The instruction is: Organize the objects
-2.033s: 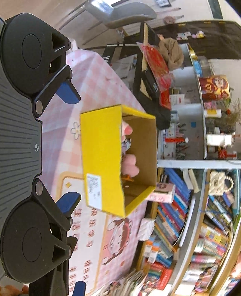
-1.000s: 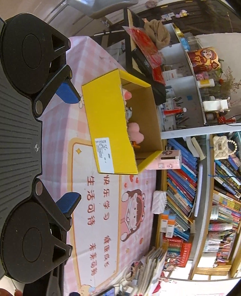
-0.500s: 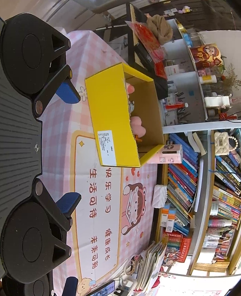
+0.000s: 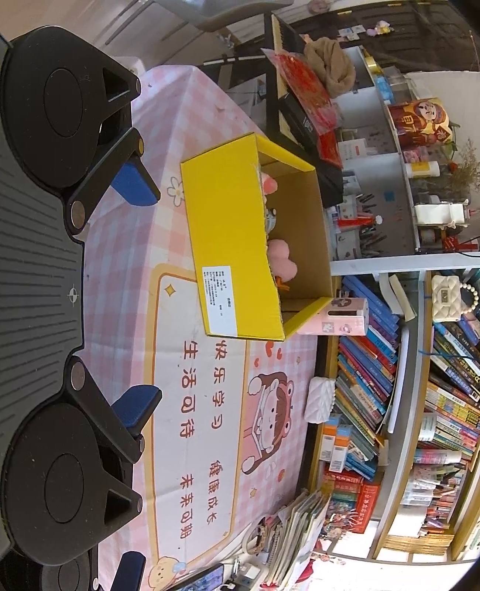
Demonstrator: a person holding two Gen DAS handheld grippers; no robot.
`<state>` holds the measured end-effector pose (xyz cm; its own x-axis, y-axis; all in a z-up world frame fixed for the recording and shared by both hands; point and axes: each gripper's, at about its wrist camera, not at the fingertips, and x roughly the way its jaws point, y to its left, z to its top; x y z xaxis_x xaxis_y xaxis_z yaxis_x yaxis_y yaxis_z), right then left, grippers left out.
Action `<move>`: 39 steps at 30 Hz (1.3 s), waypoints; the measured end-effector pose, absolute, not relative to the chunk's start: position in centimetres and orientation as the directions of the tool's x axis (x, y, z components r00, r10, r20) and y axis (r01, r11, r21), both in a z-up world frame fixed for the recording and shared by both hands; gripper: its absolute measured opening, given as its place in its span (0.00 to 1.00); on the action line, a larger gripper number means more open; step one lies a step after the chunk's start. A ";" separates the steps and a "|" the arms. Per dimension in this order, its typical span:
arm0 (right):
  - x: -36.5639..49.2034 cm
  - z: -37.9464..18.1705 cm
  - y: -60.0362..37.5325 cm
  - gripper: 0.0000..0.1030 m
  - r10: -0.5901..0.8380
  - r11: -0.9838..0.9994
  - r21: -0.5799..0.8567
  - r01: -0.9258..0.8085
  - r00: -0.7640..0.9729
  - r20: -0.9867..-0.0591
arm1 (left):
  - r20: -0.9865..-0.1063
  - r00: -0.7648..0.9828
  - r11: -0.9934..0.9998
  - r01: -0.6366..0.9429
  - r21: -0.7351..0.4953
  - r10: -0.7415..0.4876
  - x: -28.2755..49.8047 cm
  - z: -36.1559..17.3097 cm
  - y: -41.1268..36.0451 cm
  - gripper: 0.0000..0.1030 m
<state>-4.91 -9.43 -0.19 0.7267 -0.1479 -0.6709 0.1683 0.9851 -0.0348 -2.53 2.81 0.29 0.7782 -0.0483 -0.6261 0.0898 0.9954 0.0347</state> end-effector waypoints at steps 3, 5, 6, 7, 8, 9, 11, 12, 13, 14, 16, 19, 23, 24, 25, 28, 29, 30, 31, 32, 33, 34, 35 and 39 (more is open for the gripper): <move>-4.9 -0.2 -9.5 0.98 -0.146 0.985 -0.030 0.171 0.726 -0.672 | -0.625 0.779 0.995 0.091 0.041 -0.045 -2.5 0.4 2.6 1.00; -4.9 -0.2 -9.5 0.98 -0.146 0.985 -0.028 0.173 0.725 -0.673 | -0.628 0.776 0.995 0.093 0.036 -0.050 -2.5 0.3 2.7 1.00; -4.9 -0.2 -9.5 0.98 -0.147 0.984 -0.028 0.174 0.724 -0.674 | -0.630 0.775 0.995 0.095 0.030 -0.055 -2.4 0.3 2.7 1.00; -4.9 -0.2 -9.4 0.98 -0.146 0.984 -0.026 0.174 0.724 -0.674 | -0.632 0.772 0.995 0.098 0.024 -0.061 -2.4 0.3 2.8 1.00; -4.9 -0.2 -9.4 0.98 -0.147 0.984 -0.027 0.174 0.724 -0.674 | -0.634 0.771 0.995 0.100 0.020 -0.064 -2.3 0.2 2.8 1.00; -4.9 -0.2 -9.4 0.98 -0.148 0.984 -0.029 0.174 0.724 -0.674 | -0.636 0.769 0.995 0.101 0.018 -0.067 -2.3 0.2 2.8 1.00; -4.9 -0.3 -9.5 0.98 -0.149 0.984 -0.029 0.176 0.723 -0.675 | -0.638 0.767 0.994 0.104 0.016 -0.070 -2.3 0.2 2.8 1.00; -4.9 -0.3 -9.5 0.98 -0.150 0.984 -0.030 0.176 0.722 -0.676 | -0.639 0.766 0.994 0.104 0.016 -0.070 -2.2 0.1 2.8 1.00; -4.9 -0.3 -9.5 0.98 -0.151 0.984 -0.030 0.177 0.721 -0.677 | -0.640 0.765 0.994 0.105 0.015 -0.071 -2.2 0.1 2.8 1.00; -4.9 -0.4 -9.5 0.98 -0.151 0.984 -0.032 0.177 0.719 -0.678 | -0.642 0.764 0.994 0.106 0.014 -0.072 -2.2 0.0 2.8 1.00; -4.9 -0.4 -9.5 0.98 -0.153 0.983 -0.033 0.178 0.718 -0.679 | -0.643 0.762 0.994 0.108 0.014 -0.074 -2.1 0.0 2.7 1.00; -4.8 -0.4 -9.6 0.98 -0.155 0.983 -0.033 0.182 0.715 -0.682 | -0.645 0.761 0.994 0.112 0.015 -0.076 -2.1 0.0 2.6 1.00; -4.8 -0.5 -9.7 0.98 -0.157 0.982 -0.034 0.185 0.711 -0.685 | -0.648 0.758 0.993 0.115 0.013 -0.079 -2.0 -0.1 2.6 1.00; -4.7 -0.5 -9.7 0.98 -0.157 0.982 -0.034 0.185 0.711 -0.686 | -0.650 0.755 0.993 0.116 0.010 -0.081 -1.9 -0.1 2.6 1.00; -4.7 -0.5 -9.7 0.98 -0.157 0.982 -0.034 0.185 0.710 -0.687 | -0.652 0.754 0.993 0.116 0.007 -0.083 -1.9 -0.2 2.6 1.00; -4.7 -0.5 -9.7 0.98 -0.158 0.982 -0.035 0.185 0.709 -0.687 | -0.655 0.751 0.993 0.114 0.007 -0.082 -1.8 -0.3 2.6 1.00; -4.7 -0.5 -9.7 0.98 -0.158 0.982 -0.035 0.184 0.708 -0.688 | -0.655 0.751 0.994 0.113 0.008 -0.080 -1.8 -0.3 2.6 1.00; -4.7 -0.6 -9.7 0.98 -0.158 0.982 -0.036 0.184 0.708 -0.689 | -0.655 0.751 0.994 0.111 0.009 -0.078 -1.8 -0.3 2.6 1.00; -4.6 -0.6 -9.6 0.98 -0.158 0.982 -0.037 0.183 0.707 -0.690 | -0.655 0.752 0.994 0.110 0.010 -0.077 -1.8 -0.3 2.7 1.00; -4.6 -0.7 -9.6 0.98 -0.157 0.983 -0.038 0.182 0.706 -0.690 | -0.654 0.753 0.994 0.109 0.011 -0.075 -1.8 -0.3 2.7 1.00; -4.5 -0.7 -9.6 0.98 -0.156 0.983 -0.038 0.180 0.706 -0.691 | -0.651 0.756 0.994 0.108 0.013 -0.073 -1.8 -0.4 2.7 1.00; -4.4 -0.7 -9.5 0.98 -0.155 0.983 -0.039 0.178 0.706 -0.691 | -0.649 0.758 0.994 0.106 0.018 -0.069 -1.8 -0.4 2.7 1.00; -4.3 -0.8 -9.5 0.98 -0.155 0.983 -0.040 0.177 0.705 -0.692 | -0.649 0.758 0.994 0.104 0.021 -0.065 -1.8 -0.4 2.7 1.00; -4.0 -0.9 -9.3 0.99 -0.157 0.983 -0.045 0.175 0.700 -0.697 | -0.653 0.755 0.995 0.102 0.024 -0.062 -1.5 -0.5 2.8 1.00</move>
<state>-4.03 -9.27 -0.86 0.7002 -0.1567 -0.6966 0.1754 0.9835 -0.0450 -1.54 2.81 -0.51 0.7546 -0.0616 -0.6532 0.1018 0.9945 0.0239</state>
